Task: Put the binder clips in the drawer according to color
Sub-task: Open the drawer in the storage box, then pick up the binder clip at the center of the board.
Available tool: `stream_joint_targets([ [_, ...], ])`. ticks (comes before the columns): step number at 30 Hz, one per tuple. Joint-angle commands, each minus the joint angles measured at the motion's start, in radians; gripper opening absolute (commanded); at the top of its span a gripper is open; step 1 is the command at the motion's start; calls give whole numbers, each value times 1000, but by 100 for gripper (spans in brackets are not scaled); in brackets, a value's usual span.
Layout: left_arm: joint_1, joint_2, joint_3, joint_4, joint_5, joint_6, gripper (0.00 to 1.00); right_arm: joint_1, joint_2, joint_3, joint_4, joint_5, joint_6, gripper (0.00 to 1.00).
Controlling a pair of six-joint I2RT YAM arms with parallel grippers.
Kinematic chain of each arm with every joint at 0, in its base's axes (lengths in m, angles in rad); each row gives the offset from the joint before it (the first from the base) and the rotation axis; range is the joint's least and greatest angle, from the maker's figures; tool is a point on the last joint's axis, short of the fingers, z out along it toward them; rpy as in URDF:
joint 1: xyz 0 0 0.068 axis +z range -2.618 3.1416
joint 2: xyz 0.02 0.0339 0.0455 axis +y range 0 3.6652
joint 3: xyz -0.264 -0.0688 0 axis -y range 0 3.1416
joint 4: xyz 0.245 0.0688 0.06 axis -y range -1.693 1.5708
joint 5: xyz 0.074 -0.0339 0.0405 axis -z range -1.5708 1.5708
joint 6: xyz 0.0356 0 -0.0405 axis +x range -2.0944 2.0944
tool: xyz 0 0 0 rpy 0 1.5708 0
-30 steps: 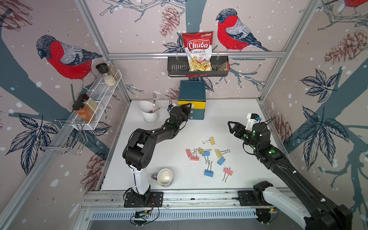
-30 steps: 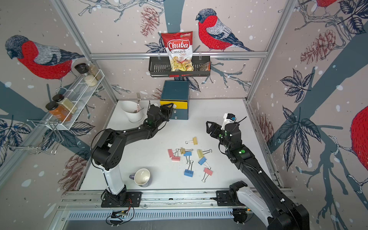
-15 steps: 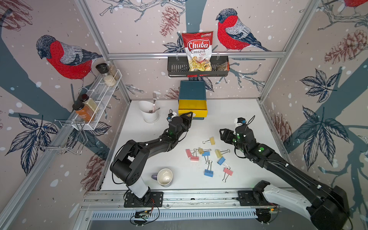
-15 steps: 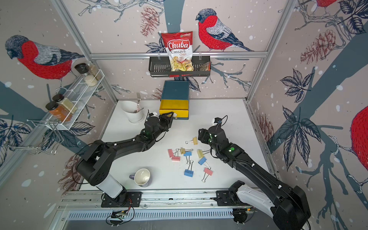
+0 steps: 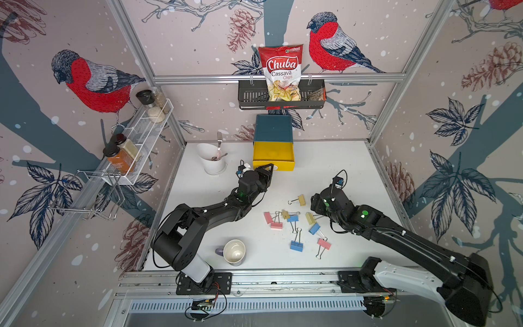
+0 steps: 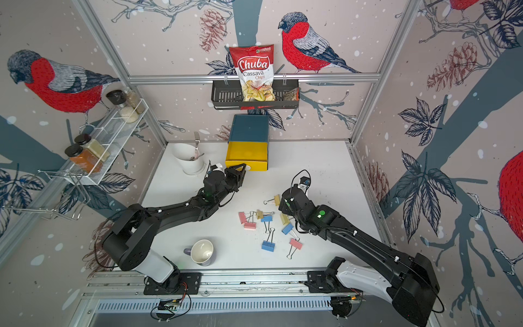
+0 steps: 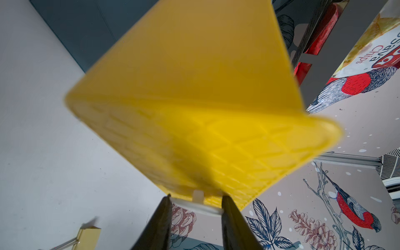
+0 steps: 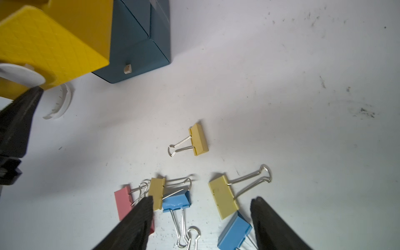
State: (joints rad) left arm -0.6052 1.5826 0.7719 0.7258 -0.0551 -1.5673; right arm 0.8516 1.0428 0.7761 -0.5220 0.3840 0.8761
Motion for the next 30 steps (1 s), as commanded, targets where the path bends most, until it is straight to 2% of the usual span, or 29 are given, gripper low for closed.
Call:
stream_joint_targets([
  [1,-2,-6,8,-22,0,29,48,36,-12,-31,-131,17,102,79],
  [4,-1,-6,13,-46,9,35,61,81,-45,-96,-164,3,173,81],
  [10,-7,-25,30,-132,18,56,74,221,-108,-223,-192,-20,361,87],
  [16,-31,-67,79,-341,2,90,80,340,-82,-309,-159,-24,532,87],
  [20,-49,-115,83,-480,-24,104,83,397,-67,-327,-190,23,635,87],
  [30,-132,-210,62,-763,-121,163,84,371,-9,-367,-111,61,636,82],
])
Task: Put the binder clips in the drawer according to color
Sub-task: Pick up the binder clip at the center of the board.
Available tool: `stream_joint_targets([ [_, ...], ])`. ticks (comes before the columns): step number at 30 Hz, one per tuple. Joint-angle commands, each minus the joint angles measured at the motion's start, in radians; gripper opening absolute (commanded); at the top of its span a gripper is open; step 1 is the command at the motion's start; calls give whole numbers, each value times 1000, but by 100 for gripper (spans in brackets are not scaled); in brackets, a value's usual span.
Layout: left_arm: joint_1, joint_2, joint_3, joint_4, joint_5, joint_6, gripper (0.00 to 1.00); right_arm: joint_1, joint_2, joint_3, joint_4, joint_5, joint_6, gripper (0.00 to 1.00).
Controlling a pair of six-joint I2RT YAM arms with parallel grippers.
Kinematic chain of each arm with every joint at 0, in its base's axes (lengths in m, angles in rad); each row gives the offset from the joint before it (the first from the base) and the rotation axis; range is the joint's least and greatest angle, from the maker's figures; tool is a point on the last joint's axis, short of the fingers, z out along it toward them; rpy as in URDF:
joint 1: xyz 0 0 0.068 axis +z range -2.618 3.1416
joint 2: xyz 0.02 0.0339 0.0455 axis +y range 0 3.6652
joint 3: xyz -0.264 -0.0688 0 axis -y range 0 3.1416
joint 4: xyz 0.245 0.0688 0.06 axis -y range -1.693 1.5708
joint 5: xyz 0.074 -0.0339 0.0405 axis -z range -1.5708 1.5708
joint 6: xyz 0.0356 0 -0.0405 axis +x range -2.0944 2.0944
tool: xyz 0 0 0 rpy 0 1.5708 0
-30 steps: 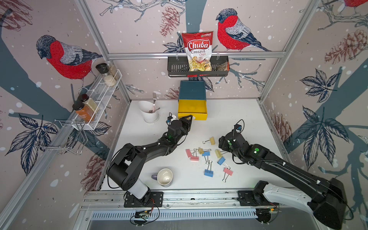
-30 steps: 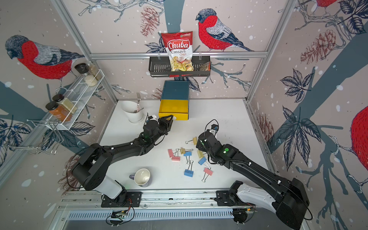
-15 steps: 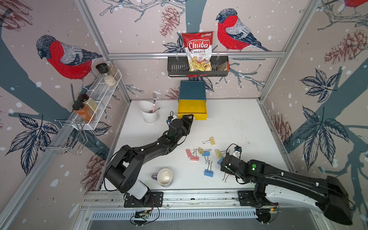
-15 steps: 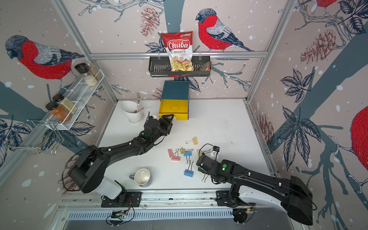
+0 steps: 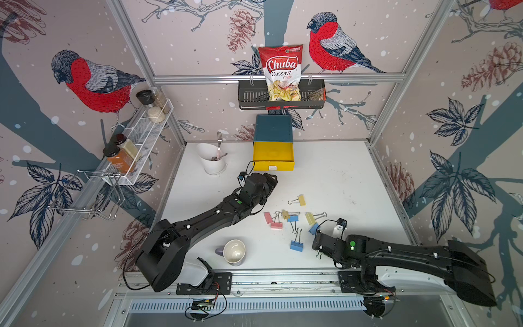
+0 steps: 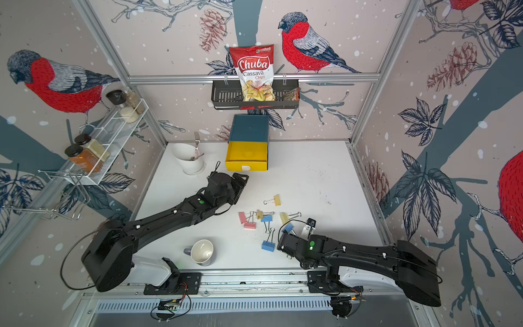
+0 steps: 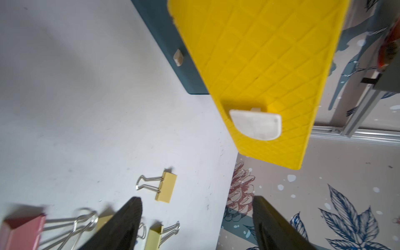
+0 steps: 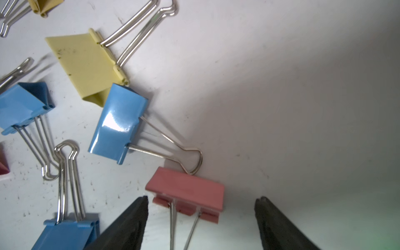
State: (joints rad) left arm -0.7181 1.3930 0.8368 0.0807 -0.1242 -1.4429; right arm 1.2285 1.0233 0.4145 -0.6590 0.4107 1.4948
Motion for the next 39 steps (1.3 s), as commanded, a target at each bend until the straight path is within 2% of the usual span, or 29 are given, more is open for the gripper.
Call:
stream_joint_targets([
  [1,-27,-28,-3,-140,-64,50,83,-10,15,-8,38,33,13,82],
  [13,-133,-126,-2,-359,-220,102,83,-44,70,7,77,29,-14,81],
  [17,-159,-142,-8,-417,-248,95,82,-42,74,-3,93,4,-1,76],
  [21,-181,-156,-14,-458,-274,84,81,-40,84,-6,97,5,2,64],
  [25,-195,-166,-17,-484,-287,85,80,-41,84,4,91,11,7,59],
  [30,-196,-189,-35,-494,-285,105,79,-40,67,42,50,45,1,49],
  [34,-196,-198,-33,-496,-271,136,78,-41,31,100,-20,93,-16,47],
  [37,-196,-191,-22,-499,-253,162,78,-57,-5,174,-62,144,-73,41],
  [39,-196,-189,-17,-501,-243,174,78,-83,-19,248,-61,181,-158,41],
])
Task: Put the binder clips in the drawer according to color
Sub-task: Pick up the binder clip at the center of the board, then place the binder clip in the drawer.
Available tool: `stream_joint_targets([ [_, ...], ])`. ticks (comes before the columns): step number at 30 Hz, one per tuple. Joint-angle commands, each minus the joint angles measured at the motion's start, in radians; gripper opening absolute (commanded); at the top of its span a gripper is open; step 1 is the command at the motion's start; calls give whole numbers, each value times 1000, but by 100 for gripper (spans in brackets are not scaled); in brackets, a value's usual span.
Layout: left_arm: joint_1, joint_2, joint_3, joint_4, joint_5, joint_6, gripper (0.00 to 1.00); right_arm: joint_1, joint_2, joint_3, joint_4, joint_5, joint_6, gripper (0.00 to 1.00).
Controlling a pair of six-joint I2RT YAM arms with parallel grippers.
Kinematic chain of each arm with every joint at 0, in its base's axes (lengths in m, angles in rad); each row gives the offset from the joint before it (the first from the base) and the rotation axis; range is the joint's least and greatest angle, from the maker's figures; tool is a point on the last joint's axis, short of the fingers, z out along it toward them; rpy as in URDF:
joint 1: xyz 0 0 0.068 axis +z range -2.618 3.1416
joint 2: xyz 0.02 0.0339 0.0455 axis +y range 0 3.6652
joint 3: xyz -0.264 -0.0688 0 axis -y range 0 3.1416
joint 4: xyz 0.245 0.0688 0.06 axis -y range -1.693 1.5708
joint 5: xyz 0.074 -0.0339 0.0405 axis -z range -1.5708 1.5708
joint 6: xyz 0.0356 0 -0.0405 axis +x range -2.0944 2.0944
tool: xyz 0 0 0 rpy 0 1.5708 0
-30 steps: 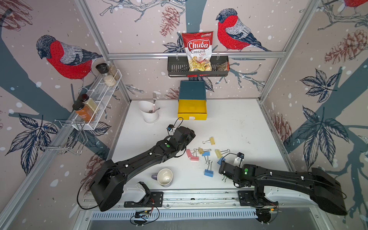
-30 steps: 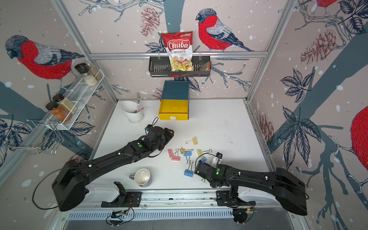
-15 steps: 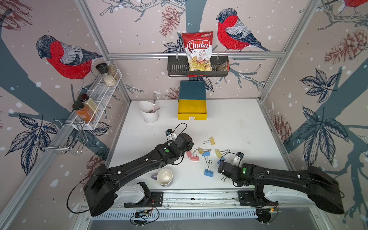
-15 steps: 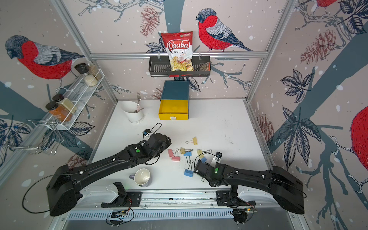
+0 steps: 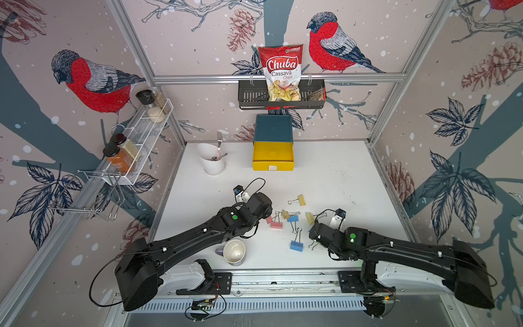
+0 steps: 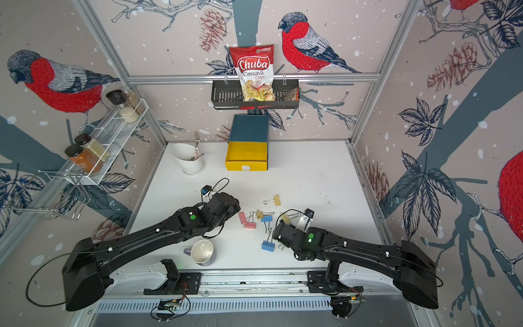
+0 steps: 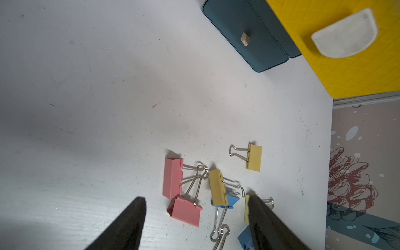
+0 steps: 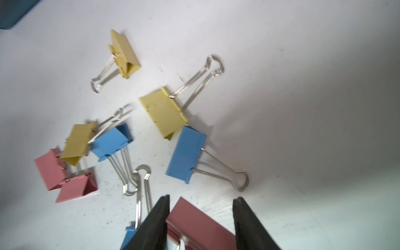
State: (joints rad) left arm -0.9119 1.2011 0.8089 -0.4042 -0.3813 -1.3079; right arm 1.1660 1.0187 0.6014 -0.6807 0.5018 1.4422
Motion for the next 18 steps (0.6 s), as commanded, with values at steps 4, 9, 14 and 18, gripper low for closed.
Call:
stream_joint_targets([
  [4,-2,2,13,-7,41,59,77,-154,17,229,59,71,-368,40],
  [9,-2,4,18,2,82,86,76,-346,189,521,189,-44,-658,40],
  [14,-4,30,37,-9,132,101,75,-442,437,839,228,-126,-792,40],
  [18,-4,33,37,-20,148,92,75,-482,616,1052,227,-202,-827,40],
])
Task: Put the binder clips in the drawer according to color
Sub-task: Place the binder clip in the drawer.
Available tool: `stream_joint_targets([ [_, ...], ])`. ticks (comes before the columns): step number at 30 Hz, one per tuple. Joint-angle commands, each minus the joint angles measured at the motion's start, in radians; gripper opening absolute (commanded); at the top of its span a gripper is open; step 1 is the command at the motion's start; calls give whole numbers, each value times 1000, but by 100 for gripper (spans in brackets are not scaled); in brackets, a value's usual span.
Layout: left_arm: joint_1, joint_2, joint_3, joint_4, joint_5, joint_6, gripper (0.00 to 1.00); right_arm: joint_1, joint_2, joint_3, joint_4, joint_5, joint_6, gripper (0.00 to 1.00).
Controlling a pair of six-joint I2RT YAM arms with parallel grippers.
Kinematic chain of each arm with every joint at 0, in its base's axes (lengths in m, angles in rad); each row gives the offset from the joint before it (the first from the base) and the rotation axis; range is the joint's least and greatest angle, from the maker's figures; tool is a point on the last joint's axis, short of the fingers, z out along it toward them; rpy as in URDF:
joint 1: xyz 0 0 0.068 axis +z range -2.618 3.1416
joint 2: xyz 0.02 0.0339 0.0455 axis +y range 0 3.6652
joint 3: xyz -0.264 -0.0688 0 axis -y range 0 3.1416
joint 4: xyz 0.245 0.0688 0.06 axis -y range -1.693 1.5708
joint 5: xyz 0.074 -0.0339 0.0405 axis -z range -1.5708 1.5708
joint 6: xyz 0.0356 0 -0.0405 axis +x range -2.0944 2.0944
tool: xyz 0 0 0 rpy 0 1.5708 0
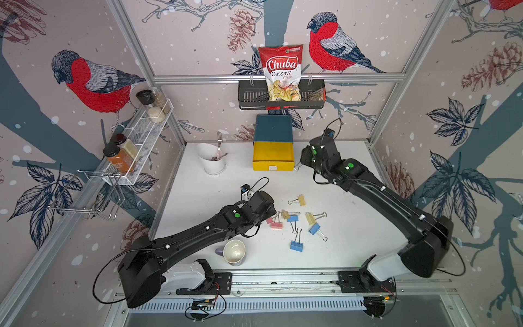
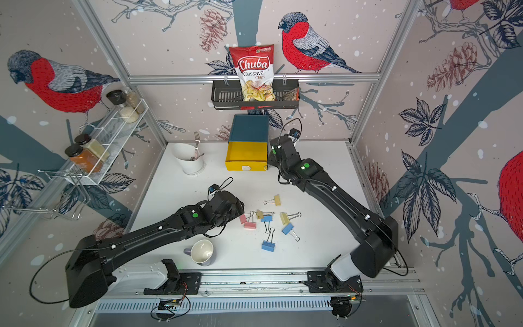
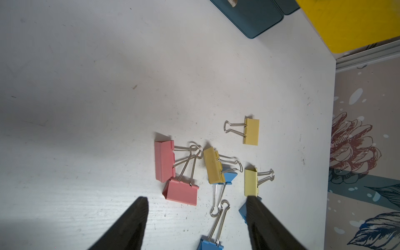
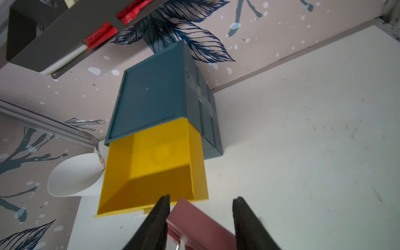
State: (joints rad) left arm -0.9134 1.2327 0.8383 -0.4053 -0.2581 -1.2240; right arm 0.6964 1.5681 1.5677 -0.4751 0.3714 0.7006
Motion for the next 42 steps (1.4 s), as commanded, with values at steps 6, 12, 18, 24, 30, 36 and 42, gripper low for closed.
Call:
stream_joint_targets([
  [6,-8,5,17,-43,29,10,75,-29,286,322,-40,-148,-83,40],
  [12,-9,28,30,-75,43,17,75,-32,413,434,-113,-179,-53,40],
  [18,-12,43,22,-83,60,20,76,-30,448,447,-140,-173,-33,45],
  [24,-22,98,28,-68,95,26,78,-31,474,460,-163,-160,-36,54],
  [30,-41,134,40,-63,98,26,79,-19,455,510,-181,-125,-65,70],
  [36,-79,179,72,-97,74,21,80,-3,361,526,-194,-58,-97,75],
  [42,-132,230,75,-119,60,40,81,-1,133,313,-143,-37,-107,78],
])
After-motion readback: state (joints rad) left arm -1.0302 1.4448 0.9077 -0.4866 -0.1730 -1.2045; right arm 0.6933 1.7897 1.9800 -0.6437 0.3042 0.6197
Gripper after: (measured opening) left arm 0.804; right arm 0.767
